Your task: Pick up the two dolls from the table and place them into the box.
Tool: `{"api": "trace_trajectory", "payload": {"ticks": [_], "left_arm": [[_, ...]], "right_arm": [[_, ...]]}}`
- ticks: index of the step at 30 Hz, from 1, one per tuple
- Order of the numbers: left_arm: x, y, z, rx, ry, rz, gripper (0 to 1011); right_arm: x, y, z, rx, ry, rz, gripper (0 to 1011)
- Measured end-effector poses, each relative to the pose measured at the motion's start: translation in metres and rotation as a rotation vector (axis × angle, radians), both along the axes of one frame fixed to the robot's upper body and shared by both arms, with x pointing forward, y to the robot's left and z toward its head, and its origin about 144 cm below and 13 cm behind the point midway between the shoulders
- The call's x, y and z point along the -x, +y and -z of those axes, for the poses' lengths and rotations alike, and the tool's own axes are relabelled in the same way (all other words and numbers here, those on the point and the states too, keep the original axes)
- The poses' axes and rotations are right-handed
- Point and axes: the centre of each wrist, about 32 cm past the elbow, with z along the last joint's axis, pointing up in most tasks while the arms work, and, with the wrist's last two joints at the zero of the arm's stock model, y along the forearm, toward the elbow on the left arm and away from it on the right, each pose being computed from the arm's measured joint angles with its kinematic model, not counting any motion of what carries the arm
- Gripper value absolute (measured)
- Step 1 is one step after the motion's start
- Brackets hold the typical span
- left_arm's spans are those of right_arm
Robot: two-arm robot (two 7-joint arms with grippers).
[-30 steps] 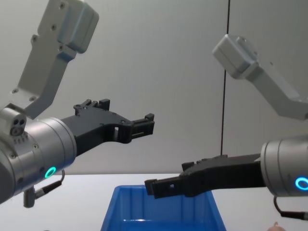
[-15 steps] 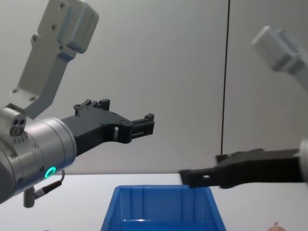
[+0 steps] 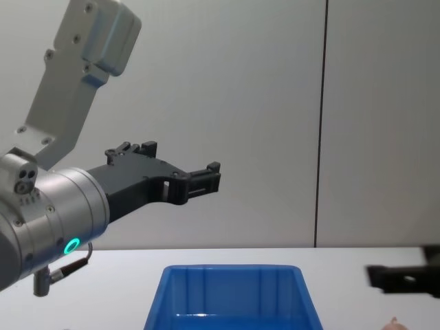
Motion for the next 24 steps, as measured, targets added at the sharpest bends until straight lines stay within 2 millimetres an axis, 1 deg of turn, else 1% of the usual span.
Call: {"api": "trace_trajectory", "payload": {"ticks": [1,2,5,9,16,24], "left_arm": [[0.000,0.000,0.000,0.000,0.000,0.000,1001],[0.000,0.000,0.000,0.000,0.000,0.000,1001],[0.000,0.000,0.000,0.000,0.000,0.000,1001],[0.000,0.000,0.000,0.000,0.000,0.000,1001],[0.000,0.000,0.000,0.000,0.000,0.000,1001],[0.000,0.000,0.000,0.000,0.000,0.000,1001]], "right_arm": [[0.004,-0.004,0.002,0.005,0.008,0.020,1001],[0.004,-0.004,0.002,0.005,0.008,0.020,1001],[0.012,-0.013,0.004,0.019,0.015,0.063,1001],[0.016,-0.018,0.006,0.028,0.020,0.086,1001],[0.015,-0.019,0.011,0.028,0.027,0.106,1001],[0.010,-0.016,0.019,0.030,0.052,0.138,1001]]}}
